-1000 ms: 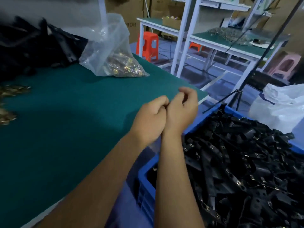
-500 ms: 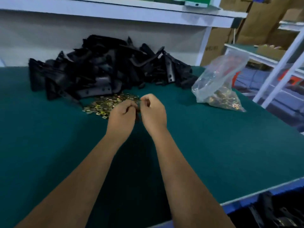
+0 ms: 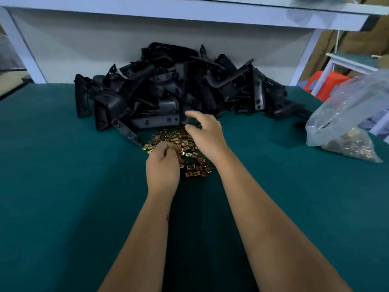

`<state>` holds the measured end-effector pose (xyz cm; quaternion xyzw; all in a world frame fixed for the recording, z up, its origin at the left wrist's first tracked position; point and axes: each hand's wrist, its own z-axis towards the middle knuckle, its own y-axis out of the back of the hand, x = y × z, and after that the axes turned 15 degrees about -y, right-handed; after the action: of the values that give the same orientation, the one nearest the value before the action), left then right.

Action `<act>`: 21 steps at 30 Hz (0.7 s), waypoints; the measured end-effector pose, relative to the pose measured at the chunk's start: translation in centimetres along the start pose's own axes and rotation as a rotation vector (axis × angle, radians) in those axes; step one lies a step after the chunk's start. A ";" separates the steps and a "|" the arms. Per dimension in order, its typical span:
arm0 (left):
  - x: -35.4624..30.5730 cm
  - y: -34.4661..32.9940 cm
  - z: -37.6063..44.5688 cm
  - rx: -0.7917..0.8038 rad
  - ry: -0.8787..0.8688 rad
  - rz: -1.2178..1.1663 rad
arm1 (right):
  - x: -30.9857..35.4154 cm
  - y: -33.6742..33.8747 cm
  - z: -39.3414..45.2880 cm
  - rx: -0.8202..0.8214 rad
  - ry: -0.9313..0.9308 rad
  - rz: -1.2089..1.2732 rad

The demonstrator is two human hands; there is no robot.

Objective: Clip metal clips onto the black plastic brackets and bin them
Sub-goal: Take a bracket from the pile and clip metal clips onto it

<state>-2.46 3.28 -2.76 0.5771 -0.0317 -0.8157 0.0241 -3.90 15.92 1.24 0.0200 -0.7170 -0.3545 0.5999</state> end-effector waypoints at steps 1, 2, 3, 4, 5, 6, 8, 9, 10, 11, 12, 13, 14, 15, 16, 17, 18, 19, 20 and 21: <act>0.1 0.1 0.0 -0.015 0.000 -0.013 | 0.7 -0.3 0.5 0.017 -0.016 0.024; 0.1 0.1 0.1 -0.025 0.003 -0.020 | 1.3 -0.5 1.0 0.044 -0.047 0.054; 0.0 0.2 0.1 -0.031 0.008 -0.025 | 1.8 -0.7 1.5 0.078 -0.083 0.077; -0.1 0.2 0.1 -0.032 0.012 -0.027 | 2.1 -0.8 1.8 0.116 -0.118 0.081; -0.1 0.2 0.1 -0.032 0.015 -0.028 | 2.5 -1.0 2.1 0.147 -0.146 0.054; -0.1 0.2 0.0 -0.032 0.018 -0.032 | 2.7 -1.1 2.3 0.162 -0.167 0.003; -0.2 0.2 0.0 -0.027 0.020 -0.042 | 2.8 -1.1 2.5 0.143 -0.203 -0.070; -0.2 0.2 -0.1 -0.023 0.017 -0.042 | 2.7 -1.0 2.5 0.132 -0.219 -0.056; -0.2 0.2 -0.1 -0.017 0.012 -0.036 | 2.5 -1.0 2.6 0.134 -0.234 -0.014; -0.3 0.2 -0.1 -0.010 0.006 -0.025 | 2.2 -0.9 2.7 0.150 -0.248 0.037; -0.3 0.2 -0.1 0.000 0.000 -0.013 | 2.0 -0.8 2.7 0.175 -0.260 0.080; -0.3 0.2 -0.2 0.012 -0.007 -0.003 | 1.9 -0.7 2.8 0.204 -0.267 0.101; -0.4 0.2 -0.3 0.023 -0.012 0.001 | 1.9 -0.8 2.8 0.228 -0.271 0.107; -0.4 0.1 -0.3 0.029 -0.011 -0.001 | 2.0 -0.8 2.8 0.244 -0.279 0.109; -0.4 0.2 -0.3 0.027 -0.007 -0.008 | 2.2 -0.9 2.7 0.255 -0.292 0.115; -0.4 0.2 -0.3 0.019 0.000 -0.015 | 2.4 -1.0 2.7 0.260 -0.303 0.133; -0.4 0.2 -0.3 0.009 0.006 -0.019 | 2.6 -1.1 2.6 0.259 -0.311 0.172; -0.4 0.2 -0.2 0.001 0.012 -0.019 | 2.8 -1.1 2.5 0.253 -0.311 0.231; -0.3 0.2 -0.2 -0.004 0.016 -0.016 | 2.9 -1.0 2.3 0.237 -0.295 0.295; -0.3 0.1 -0.2 -0.006 0.017 -0.011 | 2.9 -0.9 2.1 0.204 -0.263 0.354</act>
<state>-2.21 3.16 -2.51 0.5843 -0.0259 -0.8109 0.0217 -6.91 14.93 3.19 -0.0917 -0.8133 -0.1693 0.5490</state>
